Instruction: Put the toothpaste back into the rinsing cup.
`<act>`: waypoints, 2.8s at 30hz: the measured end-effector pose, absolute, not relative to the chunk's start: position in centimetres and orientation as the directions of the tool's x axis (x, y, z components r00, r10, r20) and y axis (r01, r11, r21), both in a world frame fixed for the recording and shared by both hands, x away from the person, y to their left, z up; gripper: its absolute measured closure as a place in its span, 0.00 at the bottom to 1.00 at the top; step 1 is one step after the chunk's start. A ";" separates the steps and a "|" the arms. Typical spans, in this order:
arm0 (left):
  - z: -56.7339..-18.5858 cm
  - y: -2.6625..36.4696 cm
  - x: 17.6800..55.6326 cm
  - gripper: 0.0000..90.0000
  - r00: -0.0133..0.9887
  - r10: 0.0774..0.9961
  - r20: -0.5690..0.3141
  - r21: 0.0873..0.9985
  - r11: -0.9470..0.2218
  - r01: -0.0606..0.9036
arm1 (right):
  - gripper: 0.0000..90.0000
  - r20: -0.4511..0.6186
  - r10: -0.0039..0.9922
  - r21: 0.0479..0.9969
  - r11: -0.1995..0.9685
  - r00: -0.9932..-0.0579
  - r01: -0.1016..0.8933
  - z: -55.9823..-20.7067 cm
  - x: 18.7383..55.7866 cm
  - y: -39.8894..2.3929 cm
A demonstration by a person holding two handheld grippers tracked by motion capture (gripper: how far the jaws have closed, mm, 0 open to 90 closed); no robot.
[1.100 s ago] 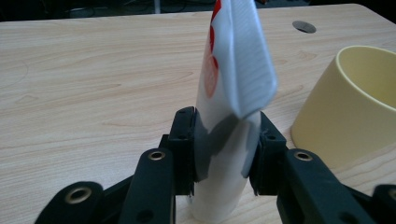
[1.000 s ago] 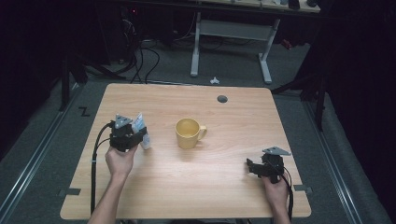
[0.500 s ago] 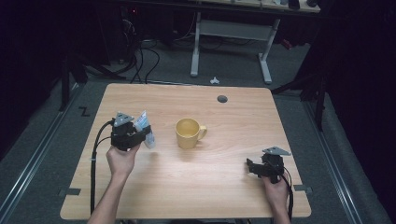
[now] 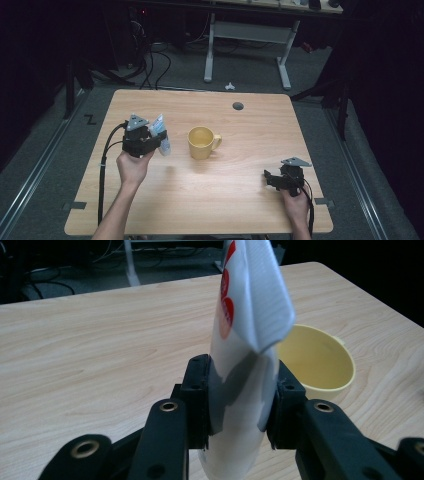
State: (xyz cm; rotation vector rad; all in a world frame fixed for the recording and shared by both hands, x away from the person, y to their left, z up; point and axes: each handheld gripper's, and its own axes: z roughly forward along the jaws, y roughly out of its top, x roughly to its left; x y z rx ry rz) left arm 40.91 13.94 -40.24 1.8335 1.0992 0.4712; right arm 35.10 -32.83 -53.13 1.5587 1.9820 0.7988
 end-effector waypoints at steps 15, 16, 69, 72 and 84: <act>-38.4 12.7 41.1 0.75 0.574 0.808 -0.135 0.867 -0.184 0.462 | 0.16 -0.024 0.974 0.706 0.177 -0.227 0.685 -53.1 35.1 -32.8; -38.3 12.7 41.1 0.75 0.577 0.805 -0.139 0.869 -0.180 0.460 | 0.16 -0.024 0.974 0.706 0.177 -0.227 0.685 -53.1 35.1 -32.8; -38.0 3.7 44.8 0.75 0.687 0.721 -0.090 0.857 -0.296 0.423 | 0.16 -0.023 0.974 0.706 0.176 -0.227 0.685 -53.1 35.1 -32.8; -38.4 3.5 45.0 0.75 0.685 0.723 -0.091 0.854 -0.297 0.427 | 0.16 -0.023 0.974 0.706 0.177 -0.227 0.685 -53.1 35.1 -32.8; -40.2 3.1 45.4 0.75 0.672 0.736 -0.075 0.845 -0.311 0.436 | 0.16 -0.023 0.974 0.706 0.177 -0.226 0.686 -53.1 35.1 -32.8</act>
